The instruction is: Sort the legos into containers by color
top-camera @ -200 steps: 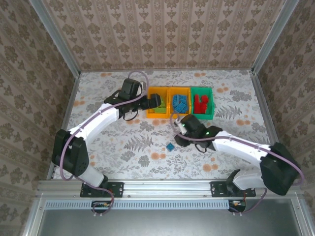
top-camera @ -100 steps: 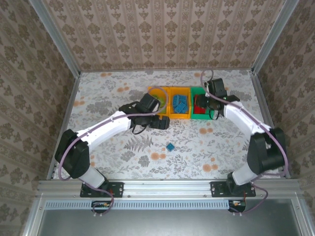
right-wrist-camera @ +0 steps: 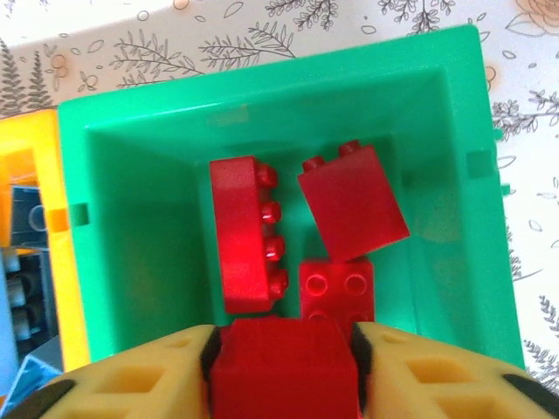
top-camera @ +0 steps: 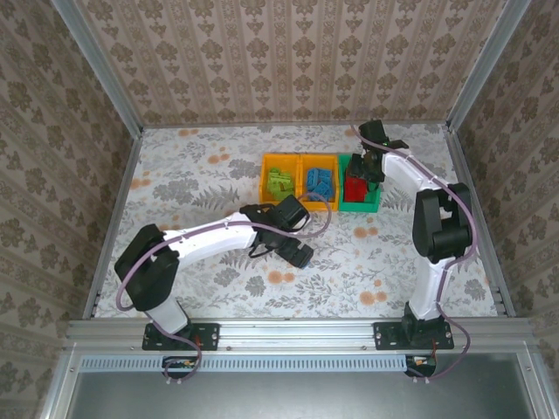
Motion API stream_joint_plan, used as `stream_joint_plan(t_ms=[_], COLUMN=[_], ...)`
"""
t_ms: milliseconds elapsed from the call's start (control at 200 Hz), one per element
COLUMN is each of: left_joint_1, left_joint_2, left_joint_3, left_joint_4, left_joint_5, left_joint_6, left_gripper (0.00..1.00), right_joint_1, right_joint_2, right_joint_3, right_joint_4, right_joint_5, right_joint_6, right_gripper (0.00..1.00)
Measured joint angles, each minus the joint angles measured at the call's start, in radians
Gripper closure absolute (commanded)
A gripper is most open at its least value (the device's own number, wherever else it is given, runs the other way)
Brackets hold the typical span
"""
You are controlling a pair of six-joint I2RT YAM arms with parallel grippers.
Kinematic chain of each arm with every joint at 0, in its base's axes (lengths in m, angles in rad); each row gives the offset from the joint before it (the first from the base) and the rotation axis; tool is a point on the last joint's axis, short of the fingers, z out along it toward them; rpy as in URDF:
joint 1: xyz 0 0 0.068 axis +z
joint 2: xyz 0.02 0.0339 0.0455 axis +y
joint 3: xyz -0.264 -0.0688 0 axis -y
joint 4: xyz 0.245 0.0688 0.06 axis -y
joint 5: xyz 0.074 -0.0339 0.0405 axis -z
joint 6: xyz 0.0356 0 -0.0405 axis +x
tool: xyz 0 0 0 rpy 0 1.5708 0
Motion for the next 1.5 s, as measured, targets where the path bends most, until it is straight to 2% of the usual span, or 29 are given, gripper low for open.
stream_joint_plan(t_ms=[60, 130, 265, 410, 550, 720, 835, 990, 1250, 1495], left_joint_1=[-0.014, -0.032, -0.056, -0.067, -0.068, -0.068, -0.066, -0.068, -0.053, 0.053], left_joint_2=[0.019, 0.048, 0.099, 0.138, 0.166, 0.196, 0.209, 0.213, 0.208, 0.154], left_joint_3=[0.000, 0.000, 0.001, 0.013, 0.029, 0.034, 0.048, 0.051, 0.083, 0.229], left_joint_4=[0.000, -0.001, -0.002, -0.002, 0.005, 0.018, 0.017, 0.023, 0.031, 0.037], left_joint_5=[0.005, 0.006, 0.021, 0.035, 0.036, 0.035, 0.027, 0.028, 0.028, 0.010], left_joint_6=[0.017, 0.031, 0.051, 0.070, 0.082, 0.101, 0.116, 0.124, 0.126, 0.130], left_gripper=[0.03, 0.05, 0.08, 0.09, 0.14, 0.33, 0.51, 0.61, 0.65, 0.63], right_joint_1=[-0.001, -0.001, -0.001, -0.001, -0.001, -0.003, -0.013, -0.039, -0.072, -0.072], right_joint_2=[0.010, 0.010, 0.005, -0.055, -0.170, -0.307, -0.374, -0.436, -0.528, -0.679], right_joint_3=[0.016, 0.018, 0.018, 0.011, -0.021, -0.096, -0.173, -0.282, -0.409, -0.592], right_joint_4=[-0.011, -0.023, -0.024, -0.029, -0.031, -0.027, -0.022, -0.023, -0.021, 0.040], right_joint_5=[0.003, 0.003, -0.005, -0.023, -0.029, -0.032, -0.031, -0.028, -0.022, -0.051], right_joint_6=[0.004, 0.007, 0.015, 0.023, 0.024, 0.020, 0.020, 0.020, 0.020, 0.021], right_gripper=[0.44, 0.32, 0.29, 0.18, 0.17, 0.15, 0.14, 0.14, 0.14, 0.16])
